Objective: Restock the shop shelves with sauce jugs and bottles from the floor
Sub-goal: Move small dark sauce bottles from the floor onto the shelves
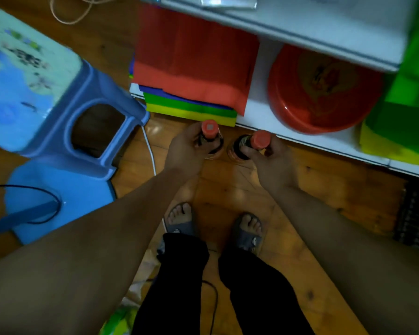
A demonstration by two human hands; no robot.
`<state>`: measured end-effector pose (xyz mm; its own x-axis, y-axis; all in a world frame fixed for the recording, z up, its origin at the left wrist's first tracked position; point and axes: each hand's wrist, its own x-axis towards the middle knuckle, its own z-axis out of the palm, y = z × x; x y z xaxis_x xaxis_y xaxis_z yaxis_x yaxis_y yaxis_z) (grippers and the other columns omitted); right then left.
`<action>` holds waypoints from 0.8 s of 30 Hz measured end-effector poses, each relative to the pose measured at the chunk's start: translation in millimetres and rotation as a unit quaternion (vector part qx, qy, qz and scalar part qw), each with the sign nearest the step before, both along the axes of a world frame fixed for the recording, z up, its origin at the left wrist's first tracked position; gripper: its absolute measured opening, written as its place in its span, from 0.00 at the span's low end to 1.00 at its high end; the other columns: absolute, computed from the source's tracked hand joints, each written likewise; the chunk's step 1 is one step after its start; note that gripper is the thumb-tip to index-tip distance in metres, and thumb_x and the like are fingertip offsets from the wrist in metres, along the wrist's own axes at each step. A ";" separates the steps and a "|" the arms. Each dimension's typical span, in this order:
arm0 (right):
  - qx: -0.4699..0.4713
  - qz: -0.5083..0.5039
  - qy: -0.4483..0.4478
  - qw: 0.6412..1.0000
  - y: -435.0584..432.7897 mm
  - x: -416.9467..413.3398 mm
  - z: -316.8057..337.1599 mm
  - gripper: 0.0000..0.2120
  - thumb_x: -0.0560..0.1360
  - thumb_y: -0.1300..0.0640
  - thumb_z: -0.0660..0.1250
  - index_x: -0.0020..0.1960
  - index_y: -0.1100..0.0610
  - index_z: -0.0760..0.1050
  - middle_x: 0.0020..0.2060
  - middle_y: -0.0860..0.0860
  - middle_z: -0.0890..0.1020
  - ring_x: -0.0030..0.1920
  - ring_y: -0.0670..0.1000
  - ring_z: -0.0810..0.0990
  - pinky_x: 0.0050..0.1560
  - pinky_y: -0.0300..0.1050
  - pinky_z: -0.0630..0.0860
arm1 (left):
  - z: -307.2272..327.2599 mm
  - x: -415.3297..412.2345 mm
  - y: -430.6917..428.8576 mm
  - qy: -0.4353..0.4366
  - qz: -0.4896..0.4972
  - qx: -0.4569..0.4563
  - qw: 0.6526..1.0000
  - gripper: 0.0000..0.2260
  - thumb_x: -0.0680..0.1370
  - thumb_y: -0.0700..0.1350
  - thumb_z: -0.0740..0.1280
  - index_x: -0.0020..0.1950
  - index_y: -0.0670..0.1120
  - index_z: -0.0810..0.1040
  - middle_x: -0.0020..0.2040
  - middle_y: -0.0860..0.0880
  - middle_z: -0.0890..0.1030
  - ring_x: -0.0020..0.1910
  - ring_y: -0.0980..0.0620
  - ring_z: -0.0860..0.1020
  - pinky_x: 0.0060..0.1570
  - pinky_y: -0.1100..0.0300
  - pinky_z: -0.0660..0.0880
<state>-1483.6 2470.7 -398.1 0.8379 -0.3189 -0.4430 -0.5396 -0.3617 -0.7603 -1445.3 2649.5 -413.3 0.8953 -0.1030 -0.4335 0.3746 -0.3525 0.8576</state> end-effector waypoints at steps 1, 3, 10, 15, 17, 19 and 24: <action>0.003 0.005 -0.003 1.000 0.8 -1.3 22.4 0.13 0.70 0.51 0.74 0.54 0.45 0.77 0.51 0.47 0.82 0.54 0.51 0.79 0.58 0.54 0.76 | 20.2 -0.7 1.5 0.000 -0.003 -0.003 1.000 0.14 0.73 0.41 0.73 0.59 0.49 0.78 0.55 0.50 0.81 0.56 0.54 0.78 0.56 0.65 0.74; 0.009 0.014 -0.006 1.000 1.6 -2.1 69.5 0.13 0.71 0.52 0.73 0.54 0.45 0.76 0.52 0.47 0.81 0.55 0.50 0.78 0.59 0.49 0.75 | 62.2 -2.6 4.4 -0.008 -0.010 -0.001 1.000 0.17 0.73 0.43 0.73 0.61 0.45 0.79 0.56 0.49 0.82 0.56 0.55 0.78 0.53 0.72 0.72; -0.028 0.042 -0.076 0.996 8.0 1.4 234.8 0.11 0.72 0.53 0.72 0.53 0.51 0.78 0.46 0.46 0.81 0.48 0.48 0.77 0.49 0.41 0.73 | 222.2 -0.6 14.2 -0.041 0.006 -0.027 0.999 0.13 0.70 0.48 0.74 0.53 0.55 0.80 0.49 0.53 0.83 0.52 0.56 0.79 0.58 0.54 0.75; -0.037 0.037 -0.117 0.992 11.8 7.4 343.8 0.13 0.70 0.50 0.74 0.53 0.50 0.80 0.49 0.49 0.83 0.51 0.51 0.80 0.56 0.53 0.76 | 329.2 6.7 18.3 -0.122 -0.003 -0.027 0.992 0.16 0.68 0.48 0.74 0.54 0.46 0.80 0.49 0.50 0.83 0.51 0.53 0.79 0.59 0.47 0.75; -0.050 0.045 -0.146 0.987 12.0 12.4 382.2 0.14 0.69 0.49 0.74 0.53 0.50 0.80 0.49 0.50 0.84 0.51 0.51 0.80 0.56 0.51 0.77 | 370.3 11.8 19.9 -0.125 0.010 -0.046 0.991 0.18 0.69 0.44 0.75 0.57 0.43 0.80 0.51 0.48 0.83 0.52 0.52 0.79 0.61 0.49 0.75; -0.083 0.055 -0.176 0.979 11.2 17.0 418.6 0.15 0.69 0.49 0.74 0.54 0.51 0.80 0.51 0.51 0.84 0.52 0.52 0.80 0.55 0.49 0.76 | 407.0 18.4 22.7 -0.131 -0.004 -0.050 0.990 0.15 0.70 0.41 0.75 0.56 0.44 0.81 0.50 0.47 0.83 0.50 0.53 0.80 0.60 0.50 0.76; -0.128 0.082 -0.253 0.955 9.5 27.9 499.1 0.14 0.71 0.47 0.72 0.53 0.51 0.79 0.49 0.52 0.84 0.50 0.54 0.81 0.52 0.51 0.77 | 499.0 37.2 26.3 -0.185 -0.048 -0.065 0.979 0.13 0.71 0.39 0.75 0.55 0.44 0.81 0.50 0.46 0.84 0.49 0.55 0.80 0.55 0.60 0.76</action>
<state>-1455.7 2480.2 101.0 0.9721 -0.2087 0.1074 -0.0464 -0.6195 -0.7836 -1408.1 2675.8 85.7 0.9720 -0.2278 -0.0580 -0.0007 -0.2496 0.9684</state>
